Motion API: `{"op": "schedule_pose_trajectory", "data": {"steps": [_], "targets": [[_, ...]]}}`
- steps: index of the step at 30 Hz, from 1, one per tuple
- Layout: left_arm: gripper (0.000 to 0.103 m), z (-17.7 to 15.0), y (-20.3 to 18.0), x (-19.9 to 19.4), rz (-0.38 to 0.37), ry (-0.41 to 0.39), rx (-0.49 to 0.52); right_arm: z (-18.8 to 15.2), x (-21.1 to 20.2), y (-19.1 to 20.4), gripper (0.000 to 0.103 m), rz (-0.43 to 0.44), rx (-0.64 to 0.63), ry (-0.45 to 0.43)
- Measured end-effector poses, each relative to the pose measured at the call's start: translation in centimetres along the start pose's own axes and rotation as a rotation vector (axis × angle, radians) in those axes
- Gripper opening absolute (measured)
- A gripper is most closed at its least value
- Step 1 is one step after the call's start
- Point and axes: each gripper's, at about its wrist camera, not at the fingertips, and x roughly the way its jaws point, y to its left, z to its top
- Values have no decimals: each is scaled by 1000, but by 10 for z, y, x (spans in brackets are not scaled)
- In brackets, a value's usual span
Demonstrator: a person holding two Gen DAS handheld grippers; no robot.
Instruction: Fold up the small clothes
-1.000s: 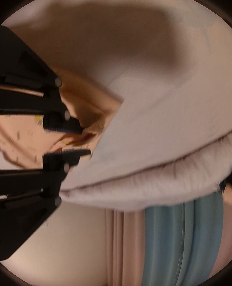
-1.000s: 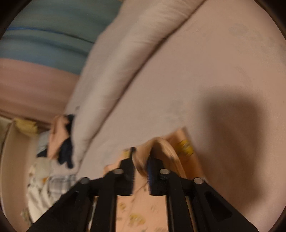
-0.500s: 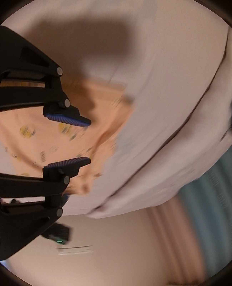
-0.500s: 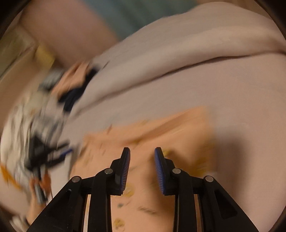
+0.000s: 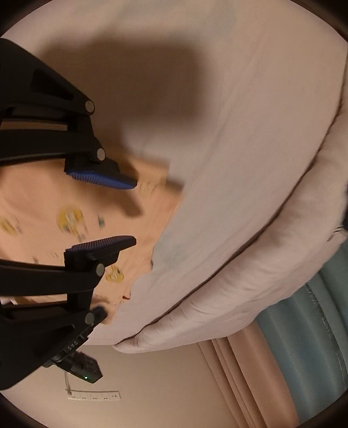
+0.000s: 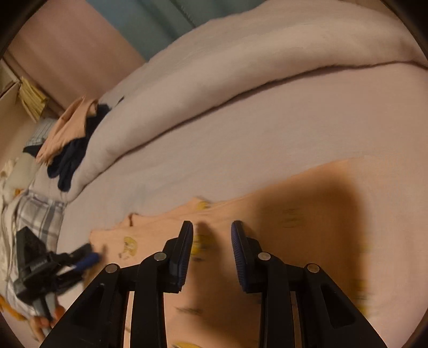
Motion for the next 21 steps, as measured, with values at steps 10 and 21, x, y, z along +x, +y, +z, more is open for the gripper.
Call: {"op": "schedule_pose_trajectory", "data": {"steps": [10, 21], "targets": [[40, -71, -6, -62, -194, 45, 160, -72, -81, 10, 29, 149, -317, 26], [35, -140, -3, -22, -51, 190, 303, -114, -73, -9, 19, -183, -367, 274]]}}
